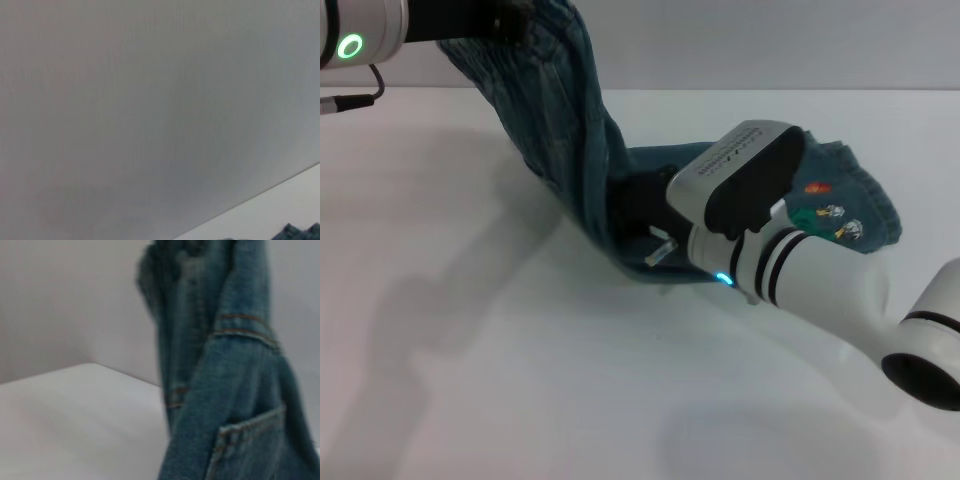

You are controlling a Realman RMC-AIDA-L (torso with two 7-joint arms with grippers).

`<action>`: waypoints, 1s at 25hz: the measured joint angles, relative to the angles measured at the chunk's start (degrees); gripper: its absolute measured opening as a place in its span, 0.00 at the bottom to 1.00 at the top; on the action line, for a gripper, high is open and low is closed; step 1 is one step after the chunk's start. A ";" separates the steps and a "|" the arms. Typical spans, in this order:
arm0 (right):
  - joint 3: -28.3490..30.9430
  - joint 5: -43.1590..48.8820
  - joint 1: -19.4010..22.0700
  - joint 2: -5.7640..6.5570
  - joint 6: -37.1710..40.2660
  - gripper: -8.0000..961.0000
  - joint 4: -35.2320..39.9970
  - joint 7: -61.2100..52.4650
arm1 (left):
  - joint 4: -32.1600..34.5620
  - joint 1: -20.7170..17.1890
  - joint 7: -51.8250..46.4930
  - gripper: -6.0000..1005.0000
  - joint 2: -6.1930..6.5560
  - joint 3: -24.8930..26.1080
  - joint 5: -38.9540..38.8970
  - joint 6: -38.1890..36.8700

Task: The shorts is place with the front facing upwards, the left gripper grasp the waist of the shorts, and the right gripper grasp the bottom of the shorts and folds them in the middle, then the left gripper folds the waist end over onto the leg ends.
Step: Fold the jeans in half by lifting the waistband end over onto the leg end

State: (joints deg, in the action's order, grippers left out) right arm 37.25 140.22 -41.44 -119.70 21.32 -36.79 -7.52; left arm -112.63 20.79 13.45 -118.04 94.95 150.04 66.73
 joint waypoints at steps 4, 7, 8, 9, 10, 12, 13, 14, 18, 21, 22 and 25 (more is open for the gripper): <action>-2.68 0.39 -0.41 -0.01 1.70 0.01 -0.03 -2.07 | 0.00 0.11 0.00 0.04 0.00 -0.01 -0.02 -0.02; -1.52 0.43 1.52 0.27 3.10 0.01 -0.37 -2.03 | 0.26 0.05 0.24 0.04 0.03 -0.03 -0.03 -0.06; -0.70 0.47 2.37 0.52 3.71 0.01 -0.43 -1.96 | 0.26 0.05 0.24 0.04 0.03 -0.03 -0.03 -0.06; 0.23 0.62 3.20 0.75 4.21 0.01 -0.45 -1.82 | 0.13 -0.15 0.39 0.04 0.06 -0.01 -0.03 -0.06; 1.39 0.97 4.10 0.91 4.47 0.01 -0.52 -1.56 | 0.13 -0.15 0.39 0.04 0.06 -0.01 -0.03 -0.06; 4.21 2.34 5.99 1.05 4.60 0.01 -0.55 -0.66 | 0.13 -0.15 0.39 0.03 0.06 -0.01 -0.03 -0.06; 6.04 3.42 7.06 0.98 4.60 0.01 -0.56 -0.03 | 0.13 -0.15 0.39 0.03 0.06 -0.01 -0.03 -0.06; 7.68 4.57 8.04 0.90 4.61 0.01 -0.59 0.57 | -0.07 -0.35 0.46 0.03 0.09 0.12 -0.03 0.10; 12.58 6.95 10.81 0.73 4.48 0.01 -0.92 1.24 | -0.06 -0.46 0.50 0.03 0.08 -0.04 -0.01 0.16; 14.05 6.96 11.16 0.74 3.44 0.01 -0.66 0.87 | 0.04 -0.63 0.49 0.03 0.04 -0.51 -0.36 0.11; 14.03 6.92 11.10 0.71 3.16 0.01 -0.55 0.75 | -0.37 -0.73 0.47 0.03 0.03 -1.24 -1.53 -0.11; 13.63 6.87 10.48 0.54 2.21 0.01 -0.38 0.58 | -0.37 -0.73 0.47 0.04 0.03 -1.24 -1.53 -0.11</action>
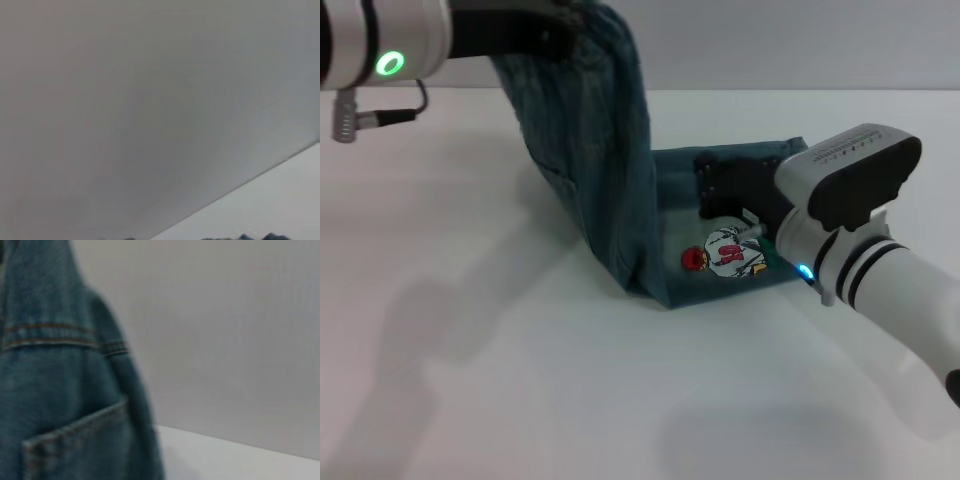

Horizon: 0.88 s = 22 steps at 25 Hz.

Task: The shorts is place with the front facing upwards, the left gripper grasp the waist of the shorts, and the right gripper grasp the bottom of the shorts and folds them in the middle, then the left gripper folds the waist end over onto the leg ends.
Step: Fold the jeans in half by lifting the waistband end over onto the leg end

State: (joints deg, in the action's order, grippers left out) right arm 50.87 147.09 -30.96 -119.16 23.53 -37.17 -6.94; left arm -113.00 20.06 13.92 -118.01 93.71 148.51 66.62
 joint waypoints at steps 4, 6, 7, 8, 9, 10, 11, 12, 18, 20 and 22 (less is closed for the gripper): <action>-0.84 -0.05 -1.00 -0.26 -0.93 0.01 -0.24 -0.35 | -0.74 0.40 -0.04 0.04 -0.03 -3.95 -3.28 -1.98; -1.46 -0.07 -1.76 -0.31 -1.59 0.01 -0.33 -0.93 | -0.74 0.40 -0.04 0.04 -0.03 -3.95 -3.28 -1.98; -1.78 -0.07 -2.16 -0.30 -1.89 0.01 -0.37 -1.38 | -0.74 0.40 -0.04 0.04 -0.03 -3.95 -3.28 -1.98; -2.18 -0.07 -2.71 -0.28 -2.25 0.01 -0.37 -2.19 | -1.11 0.54 0.16 0.04 -0.03 -4.92 -4.12 -2.85; -2.56 -0.07 -3.23 -0.23 -2.65 0.01 -0.37 -2.98 | -1.11 0.54 0.16 0.04 -0.03 -4.92 -4.12 -2.85; -2.87 -0.07 -3.77 -0.17 -3.02 0.01 -0.37 -3.64 | -1.51 0.81 0.18 0.04 -0.03 -4.99 -4.52 -3.20; -3.08 -0.07 -4.23 -0.15 -3.28 0.01 -0.37 -4.06 | -1.51 0.81 0.18 0.04 -0.03 -4.99 -4.52 -3.20; -3.38 -0.07 -4.79 -0.12 -3.49 0.01 -0.37 -4.37 | -1.51 0.81 0.18 0.04 -0.03 -4.99 -4.52 -3.20; -6.21 -0.08 -8.59 -0.05 -5.54 0.01 -0.54 -8.51 | -1.64 3.28 0.47 0.04 0.03 -5.03 -5.49 -3.51; -7.60 -0.08 -9.76 -0.05 -5.81 0.01 -0.47 -9.64 | -1.64 3.51 0.64 0.03 -0.01 -5.03 -5.51 -3.57; -8.41 -0.08 -10.65 -0.15 -5.85 0.01 -0.40 -9.95 | -1.64 3.56 0.70 0.03 -0.01 -5.03 -5.52 -3.58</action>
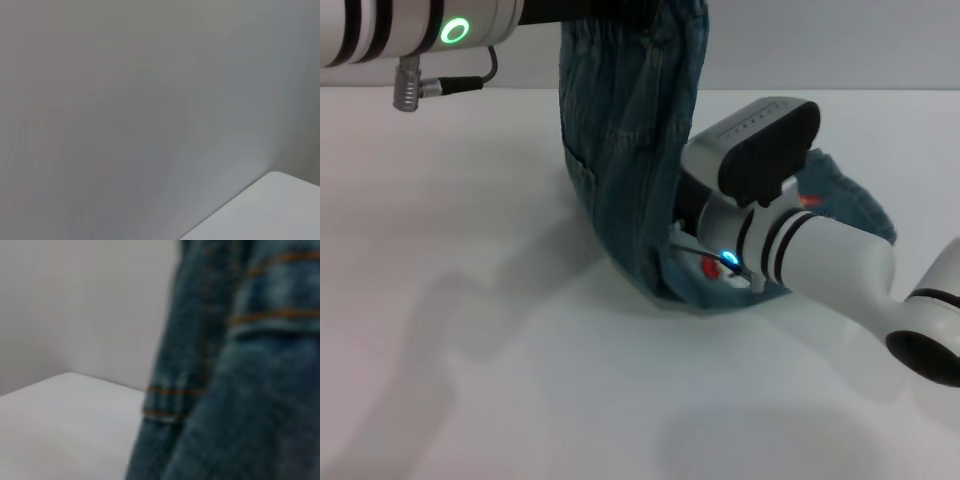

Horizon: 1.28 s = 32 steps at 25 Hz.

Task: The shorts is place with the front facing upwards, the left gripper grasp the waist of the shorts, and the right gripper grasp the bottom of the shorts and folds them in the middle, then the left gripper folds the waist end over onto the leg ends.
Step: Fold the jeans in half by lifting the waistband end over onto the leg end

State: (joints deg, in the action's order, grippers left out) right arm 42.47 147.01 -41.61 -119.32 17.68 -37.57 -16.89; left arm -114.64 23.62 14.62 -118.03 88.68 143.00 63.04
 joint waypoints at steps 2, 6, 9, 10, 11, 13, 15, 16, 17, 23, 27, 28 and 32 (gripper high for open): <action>-0.21 0.00 -0.68 -0.12 -0.01 0.01 0.09 -0.04 | 0.03 0.34 0.20 0.03 -0.02 -0.08 -0.06 -0.07; -1.12 0.00 -2.45 -0.28 -0.01 0.01 0.86 -1.10 | 0.09 0.48 0.21 0.04 -0.02 -0.18 -0.08 -0.14; -1.48 -0.02 -2.93 -0.30 0.00 0.01 1.69 -1.55 | 0.29 0.37 0.23 0.03 -0.01 -0.25 -0.10 -0.32; -1.36 -0.02 -2.69 -0.30 -0.01 0.01 2.00 -1.56 | 0.36 0.24 0.24 0.03 -0.01 -0.25 -0.10 -0.40; -1.10 -0.03 -2.29 -0.30 0.01 0.01 2.27 -1.57 | 0.40 0.12 0.27 0.03 -0.01 -0.26 -0.11 -0.49; -0.34 -0.04 -1.04 -0.14 0.06 0.01 3.15 -1.61 | 0.58 -0.10 0.31 0.03 -0.01 -0.25 -0.11 -0.83; 0.75 -0.05 0.39 0.03 0.14 0.01 4.05 -1.61 | 0.86 -0.19 0.32 0.04 -0.01 -0.38 -0.11 -1.25; 1.58 0.01 1.24 0.08 0.34 0.01 4.76 -1.48 | 0.99 -0.20 0.33 0.04 -0.01 -0.49 -0.11 -1.37; 2.27 0.10 1.81 0.12 0.56 0.01 5.33 -1.30 | 1.10 -0.20 0.35 0.04 -0.01 -0.65 -0.11 -1.46; 7.08 0.31 4.45 0.69 3.88 0.01 9.37 -0.70 | 2.57 -0.33 0.50 0.06 -0.01 -2.32 -0.09 -3.26; 12.03 0.42 6.99 0.89 7.89 0.01 10.35 3.89 | 4.10 -0.82 0.69 0.07 0.00 -3.71 -0.08 -4.78; 13.94 0.42 7.94 0.87 8.72 0.01 10.13 6.27 | 4.57 -0.96 0.82 0.07 0.00 -4.15 -0.08 -5.19; 21.54 0.45 12.55 0.74 10.36 0.01 7.47 13.74 | 6.47 -1.63 1.09 0.08 -0.01 -6.91 -0.15 -8.55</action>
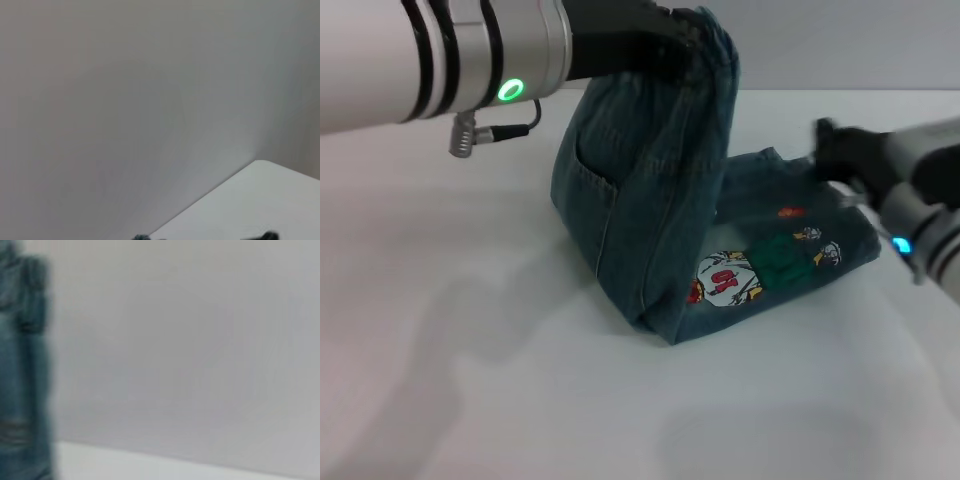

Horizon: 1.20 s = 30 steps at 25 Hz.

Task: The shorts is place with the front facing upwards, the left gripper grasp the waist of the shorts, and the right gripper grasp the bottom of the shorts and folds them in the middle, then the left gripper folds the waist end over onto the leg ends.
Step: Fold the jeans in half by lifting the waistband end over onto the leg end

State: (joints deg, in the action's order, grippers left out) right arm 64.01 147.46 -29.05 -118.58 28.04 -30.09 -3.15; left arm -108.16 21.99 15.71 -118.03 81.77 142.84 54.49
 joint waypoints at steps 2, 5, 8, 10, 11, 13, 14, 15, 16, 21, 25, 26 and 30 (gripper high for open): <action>3.66 0.01 2.76 -0.13 1.70 0.01 -1.81 2.75 | 0.28 0.00 0.00 0.08 -0.01 -0.43 -0.01 -0.49; 7.19 0.02 6.94 -0.17 4.55 0.01 -4.90 5.59 | 1.00 0.07 0.01 0.09 -0.06 -0.98 -0.04 -1.13; 9.91 0.01 10.75 -0.13 5.97 0.01 -8.15 7.77 | 1.74 0.15 0.02 0.09 -0.09 -1.88 -0.05 -2.19; 11.32 0.02 12.79 -0.13 6.10 0.01 -9.65 8.74 | 1.96 0.05 0.02 0.10 -0.09 -2.48 -0.10 -2.92; 11.84 0.02 13.55 -0.13 6.15 0.01 -10.12 8.97 | 2.39 -0.34 -0.03 0.10 -0.09 -3.86 -0.14 -4.68; 12.32 0.02 14.36 -0.08 6.16 0.01 -10.51 9.07 | 2.93 -0.80 -0.04 0.11 -0.09 -5.21 -0.14 -6.41; 12.41 0.03 14.61 -0.03 6.16 0.01 -10.54 9.08 | 3.46 -1.07 -0.01 0.11 -0.08 -6.08 -0.14 -7.74; 12.43 0.08 14.73 0.00 6.16 0.01 -10.56 9.09 | 3.46 -1.07 -0.01 0.11 -0.08 -6.08 -0.14 -7.74; 12.46 0.41 14.86 0.01 6.13 0.01 -10.61 9.11 | 3.46 -1.07 -0.01 0.11 -0.08 -6.08 -0.14 -7.74; 12.48 3.07 15.36 -0.03 5.76 0.01 -11.29 9.15 | 8.77 -1.02 0.11 0.12 -0.13 -9.88 -0.68 -13.63; 12.08 3.47 15.39 -0.07 5.68 0.01 -11.60 9.17 | 10.99 -1.01 0.09 0.13 -0.23 -11.25 -0.74 -16.26; 12.02 3.48 15.40 -0.08 5.65 0.01 -11.61 9.18 | 11.40 -0.99 0.07 0.14 -0.22 -11.55 -0.75 -16.81; 11.90 3.52 15.76 -0.08 5.51 0.01 -12.11 9.20 | 12.29 -1.23 0.10 0.14 -0.20 -12.49 -0.83 -19.06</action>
State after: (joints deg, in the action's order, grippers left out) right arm 75.90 150.99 -13.30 -118.66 33.55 -42.20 6.05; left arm -95.87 20.76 15.82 -118.24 69.28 142.01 35.43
